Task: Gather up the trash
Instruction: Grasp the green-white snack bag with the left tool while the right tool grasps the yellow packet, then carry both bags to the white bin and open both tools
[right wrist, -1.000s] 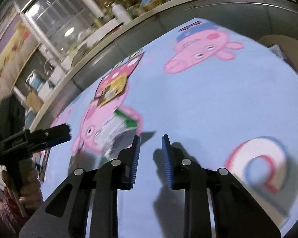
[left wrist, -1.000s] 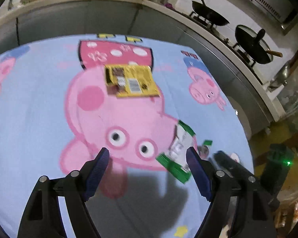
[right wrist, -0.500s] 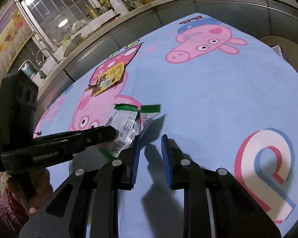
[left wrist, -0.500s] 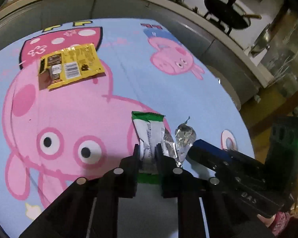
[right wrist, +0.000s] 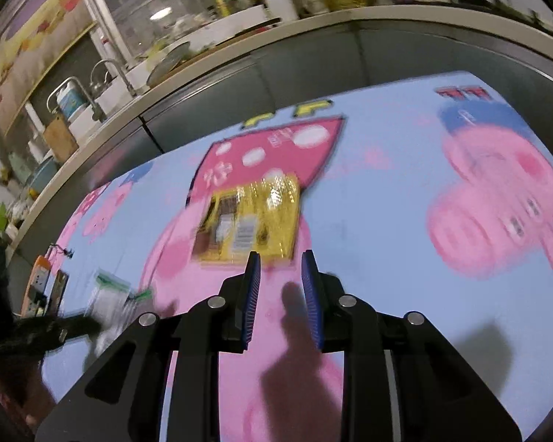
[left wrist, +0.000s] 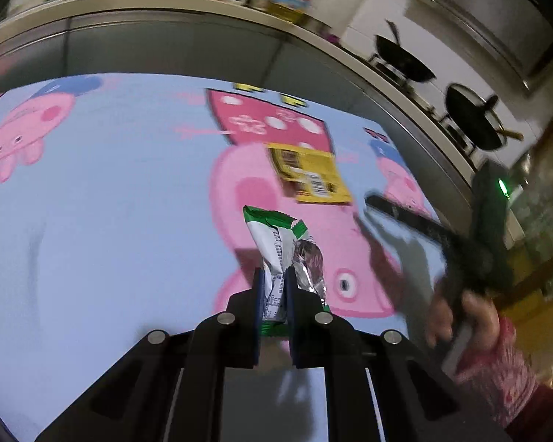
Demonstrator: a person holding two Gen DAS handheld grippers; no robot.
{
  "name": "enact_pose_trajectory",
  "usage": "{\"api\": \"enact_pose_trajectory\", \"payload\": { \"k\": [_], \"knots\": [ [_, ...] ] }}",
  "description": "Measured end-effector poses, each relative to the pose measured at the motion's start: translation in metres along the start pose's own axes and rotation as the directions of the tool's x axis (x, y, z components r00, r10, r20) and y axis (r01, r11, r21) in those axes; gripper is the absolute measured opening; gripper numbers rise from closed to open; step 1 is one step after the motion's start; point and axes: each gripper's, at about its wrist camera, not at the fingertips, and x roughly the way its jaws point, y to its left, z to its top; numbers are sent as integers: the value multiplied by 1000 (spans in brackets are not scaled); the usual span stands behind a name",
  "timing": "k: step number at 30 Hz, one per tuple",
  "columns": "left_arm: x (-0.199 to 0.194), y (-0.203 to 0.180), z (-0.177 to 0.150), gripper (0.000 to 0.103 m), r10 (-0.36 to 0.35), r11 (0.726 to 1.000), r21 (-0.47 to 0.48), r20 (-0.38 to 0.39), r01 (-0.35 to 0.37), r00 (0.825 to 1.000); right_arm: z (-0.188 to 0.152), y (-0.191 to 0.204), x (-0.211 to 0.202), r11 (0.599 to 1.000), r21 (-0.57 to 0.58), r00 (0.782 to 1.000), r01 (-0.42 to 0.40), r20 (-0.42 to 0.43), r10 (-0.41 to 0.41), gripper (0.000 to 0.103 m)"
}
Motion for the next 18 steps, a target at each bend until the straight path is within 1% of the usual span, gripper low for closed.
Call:
{"api": "enact_pose_trajectory", "payload": {
  "k": [1, 2, 3, 4, 5, 6, 7, 8, 9, 10, 11, 14, 16, 18],
  "knots": [
    [-1, 5, -1, 11, 5, 1000, -8, 0, -5, 1000, 11, 1, 10, 1000, -11, 1000, 2, 1, -2, 31],
    [0, 7, 0, 11, 8, 1000, -13, -2, -8, 1000, 26, 0, 24, 999, -27, 1000, 16, 4, -16, 50],
    [2, 9, -1, 11, 8, 1000, -21, -6, -8, 1000, 36, -1, 34, 999, -41, 1000, 16, 6, -16, 61],
    [4, 11, -1, 11, 7, 1000, -25, -9, -7, 1000, 44, -2, 42, 999, -53, 1000, 9, 1, -8, 61],
    [6, 11, -1, 11, 7, 1000, -28, -11, -7, 1000, 49, -4, 49, 998, -58, 1000, -4, -12, 3, 59],
    [8, 12, 0, 11, 6, 1000, -30, -16, -7, 1000, 52, -5, 57, 998, -59, 999, -38, -40, 35, 45],
    [10, 12, 1, 11, 6, 999, -32, -21, -6, 1000, 51, -6, 63, 996, -61, 996, -69, -66, 65, 34],
    [13, 13, 1, 11, 4, 999, -33, -26, -5, 1000, 50, -5, 66, 994, -68, 994, -80, -81, 74, 21],
    [13, 13, 1, 11, 3, 999, -34, -28, -4, 1000, 47, -4, 63, 993, -80, 993, -87, -81, 81, 4],
    [15, 12, 1, 11, 3, 999, -34, -31, -4, 1000, 42, -3, 59, 989, -68, 987, -129, -102, 121, 3],
    [15, 11, 0, 11, 3, 999, -32, -33, -5, 999, 37, -3, 55, 988, -54, 985, -145, -102, 139, 2],
    [14, 4, 0, 11, -1, 1000, -24, -35, 0, 999, 4, -5, 27, 983, -6, 979, -183, -89, 182, 1],
    [10, -3, -2, 11, 0, 1000, -10, -33, -1, 999, -23, -11, 4, 974, 64, 972, -220, -67, 224, 1],
    [7, -12, -4, 11, -4, 1000, 4, -32, 4, 999, -42, -21, -15, 967, 112, 972, -227, -41, 233, 1]
  ]
}}
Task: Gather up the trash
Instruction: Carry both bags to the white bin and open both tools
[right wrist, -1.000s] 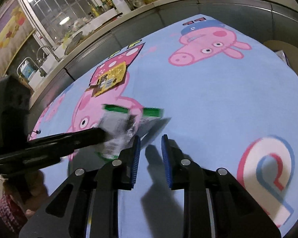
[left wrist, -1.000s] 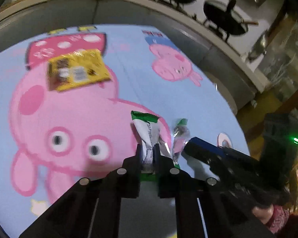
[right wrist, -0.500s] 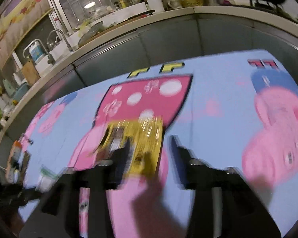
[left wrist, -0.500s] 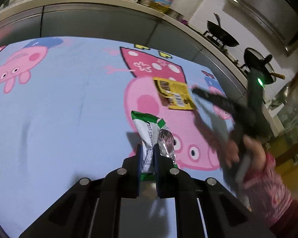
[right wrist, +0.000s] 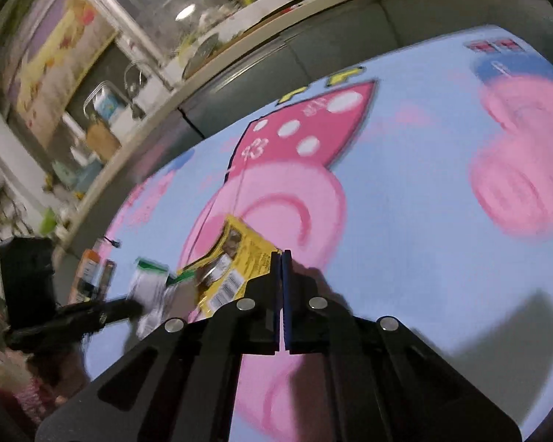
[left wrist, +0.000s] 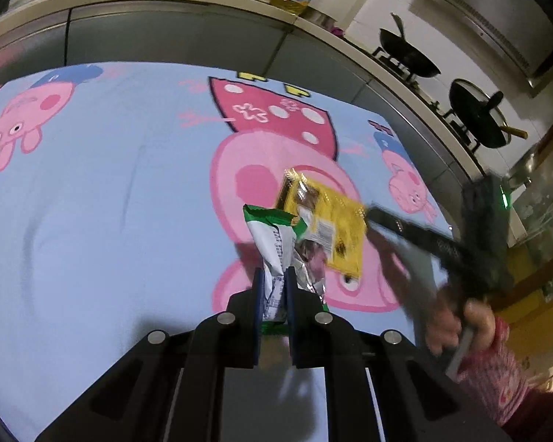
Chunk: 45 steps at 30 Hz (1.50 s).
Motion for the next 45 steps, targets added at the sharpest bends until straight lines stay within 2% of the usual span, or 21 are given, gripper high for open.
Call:
{"api": "enact_pose_trajectory", "payload": {
  "k": [3, 4, 9, 12, 17, 19, 21, 22, 24, 27, 33, 35, 36, 37, 38, 39, 40, 41, 42, 43, 45],
  "knots": [
    [-1, -18, 0, 11, -7, 999, 35, 1, 7, 1000, -25, -14, -40, 998, 66, 997, 12, 75, -17, 1],
    [0, -25, 1, 11, -8, 999, 49, -2, 8, 1000, -30, -20, -57, 996, 82, 993, 37, 111, -46, 1],
    [16, -80, 14, 11, -40, 988, 149, -26, 44, 999, -26, -52, -123, 983, 145, 955, 113, 257, -148, 1],
    [31, -124, 28, 11, -66, 972, 223, -34, 72, 997, -20, -73, -165, 969, 186, 912, 165, 345, -222, 1],
    [63, -213, 56, 11, -128, 927, 351, -41, 134, 991, -15, -122, -230, 927, 288, 823, 240, 446, -352, 1],
    [82, -253, 67, 11, -157, 903, 397, -59, 168, 986, -15, -145, -256, 902, 339, 781, 267, 472, -408, 1],
    [104, -288, 75, 11, -175, 882, 430, -76, 190, 982, -16, -172, -282, 861, 403, 724, 311, 487, -489, 1],
    [116, -306, 78, 11, -178, 874, 445, -84, 197, 980, -18, -183, -292, 843, 428, 702, 326, 488, -519, 1],
    [139, -332, 80, 11, -180, 861, 463, -108, 209, 978, -21, -203, -302, 811, 472, 674, 345, 477, -564, 1],
    [174, -366, 79, 11, -170, 844, 488, -147, 221, 974, -25, -230, -306, 776, 518, 662, 359, 444, -603, 1],
    [216, -414, 71, 13, -159, 819, 522, -193, 238, 968, -31, -258, -287, 728, 559, 662, 396, 376, -648, 1],
    [225, -427, 67, 16, -143, 807, 543, -205, 234, 968, -35, -265, -285, 717, 565, 659, 407, 362, -659, 1],
    [232, -433, 63, 20, -127, 802, 553, -212, 226, 969, -37, -267, -285, 715, 566, 660, 409, 357, -661, 1],
    [238, -437, 60, 39, -107, 799, 561, -223, 217, 969, -37, -270, -281, 716, 564, 669, 410, 348, -657, 3],
    [244, -440, 58, 64, -84, 799, 567, -227, 202, 970, -40, -272, -279, 719, 561, 680, 411, 337, -651, 6],
    [249, -441, 55, 73, -51, 803, 572, -214, 167, 976, -40, -273, -275, 719, 558, 692, 413, 321, -646, 14],
    [250, -440, 53, 76, -36, 807, 574, -192, 142, 981, -41, -274, -272, 718, 559, 701, 415, 306, -644, 22],
    [249, -439, 52, 76, -30, 807, 575, -183, 132, 983, -42, -274, -271, 717, 560, 699, 415, 309, -645, 42],
    [247, -436, 52, 76, -30, 809, 572, -192, 137, 981, -44, -271, -273, 713, 560, 687, 421, 317, -654, 47],
    [244, -434, 52, 76, -32, 811, 568, -192, 138, 981, -47, -266, -275, 713, 557, 673, 426, 332, -661, 47],
    [229, -425, 55, 76, -39, 816, 565, -159, 124, 986, -49, -257, -282, 720, 552, 662, 420, 357, -659, 47]
  ]
}}
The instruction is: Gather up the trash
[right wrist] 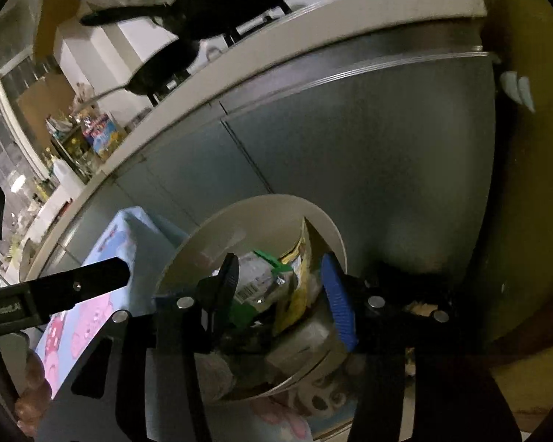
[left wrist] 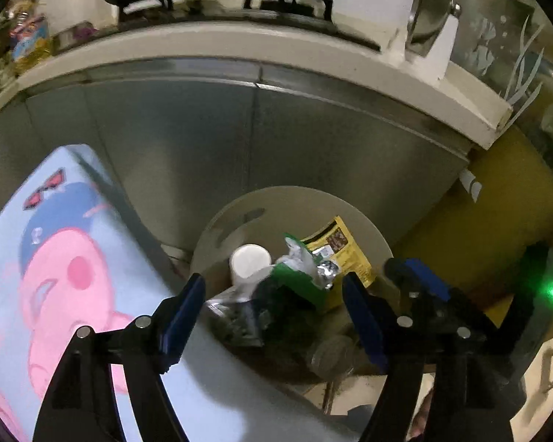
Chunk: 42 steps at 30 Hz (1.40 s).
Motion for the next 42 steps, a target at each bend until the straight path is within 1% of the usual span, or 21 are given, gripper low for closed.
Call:
{"api": "enact_pose_trajectory", "payload": {
  "k": [3, 5, 8, 10, 11, 12, 13, 16, 18, 19, 21, 24, 27, 33, 35, 37, 39, 42],
  "knots": [
    [-31, 15, -9, 77, 12, 1000, -27, 58, -11, 998, -5, 0, -21, 999, 28, 999, -32, 33, 31, 47],
    [-54, 26, -22, 85, 35, 998, -47, 95, -31, 995, -13, 0, -34, 997, 57, 998, -61, 38, 59, 47],
    [-77, 36, -40, 90, 102, 994, -61, 123, -95, 987, -32, 12, -51, 993, 86, 996, -86, 24, 84, 47],
    [-92, 43, -58, 93, 174, 984, -67, 121, -167, 977, -47, 22, -60, 991, 97, 995, -96, 4, 96, 52],
    [-100, 47, -67, 95, 199, 979, -72, 117, -192, 973, -51, 27, -64, 990, 101, 995, -102, -4, 103, 56],
    [-108, 51, -73, 96, 217, 975, -78, 114, -209, 969, -58, 33, -68, 988, 104, 993, -112, -13, 114, 60],
    [-115, 54, -81, 99, 240, 969, -86, 112, -232, 964, -64, 39, -70, 988, 101, 992, -120, -26, 123, 61],
    [-136, 63, -102, 99, 286, 956, -103, 111, -275, 952, -85, 63, -83, 987, 74, 986, -145, -74, 150, 66],
    [-151, 67, -115, 99, 330, 942, -111, 115, -318, 937, -93, 76, -91, 986, 60, 983, -158, -89, 163, 72],
    [-157, 68, -121, 99, 342, 937, -116, 119, -329, 932, -96, 82, -95, 984, 52, 980, -168, -95, 172, 73],
    [-171, 72, -133, 99, 355, 931, -136, 128, -338, 926, -101, 98, -106, 983, 27, 977, -184, -101, 186, 79],
    [-189, 76, -147, 99, 373, 922, -170, 136, -349, 918, -107, 118, -125, 980, -6, 975, -201, -95, 200, 82],
    [-206, 78, -161, 99, 402, 908, -194, 152, -371, 903, -111, 133, -142, 976, -40, 974, -215, -87, 211, 83],
    [-238, 82, -181, 99, 414, 898, -247, 197, -364, 889, -123, 155, -174, 976, -96, 980, -196, -57, 191, 90],
    [-247, 82, -185, 99, 432, 890, -256, 210, -377, 877, -126, 160, -184, 977, -105, 983, -184, -44, 180, 92],
    [-256, 81, -189, 99, 459, 878, -261, 222, -401, 860, -130, 162, -191, 981, -101, 986, -168, -28, 166, 96],
    [-262, 81, -192, 99, 475, 871, -263, 228, -416, 850, -136, 167, -199, 983, -101, 988, -156, -13, 155, 97],
    [-269, 80, -198, 99, 484, 866, -269, 237, -422, 842, -141, 174, -206, 981, -124, 988, -151, -7, 152, 97]
  ]
}}
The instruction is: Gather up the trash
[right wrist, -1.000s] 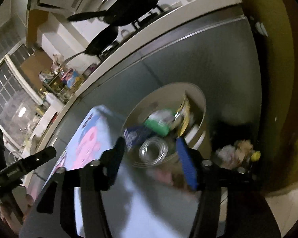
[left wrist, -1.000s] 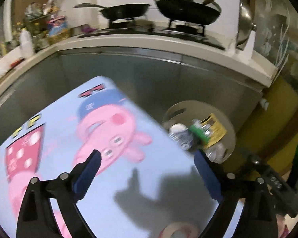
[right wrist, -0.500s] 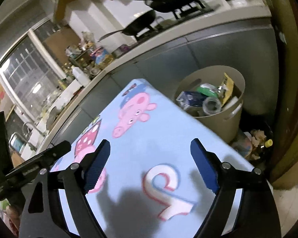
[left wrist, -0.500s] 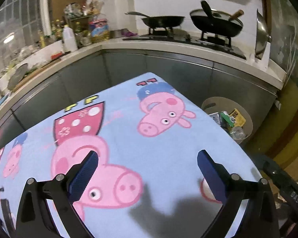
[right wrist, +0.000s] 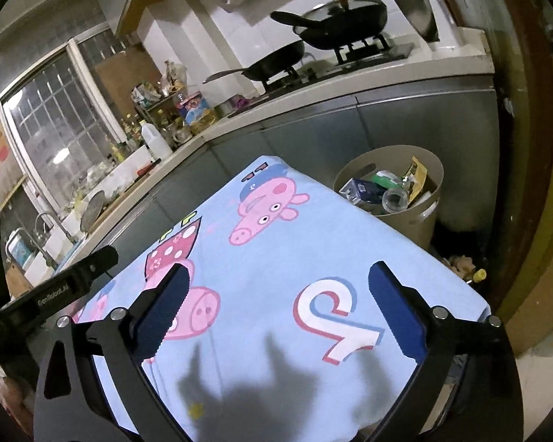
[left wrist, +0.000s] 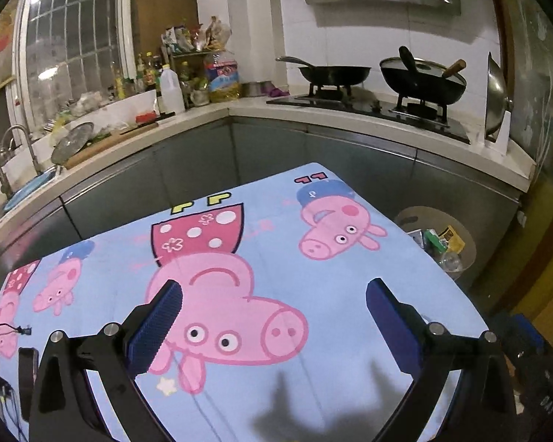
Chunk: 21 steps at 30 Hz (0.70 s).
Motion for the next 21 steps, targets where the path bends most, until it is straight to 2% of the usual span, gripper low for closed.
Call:
{"api": "enact_pose_trajectory", "payload": {
  "k": [11, 21],
  "knots": [
    [-12, 5, -4, 99, 10, 1000, -20, 13, -9, 1000, -5, 14, -14, 1000, -24, 1000, -7, 12, 7, 97],
    [-21, 1, -4, 99, 87, 996, 28, 30, -88, 996, -1, 17, -13, 1000, -21, 1000, -11, 23, 12, 97]
  ]
}}
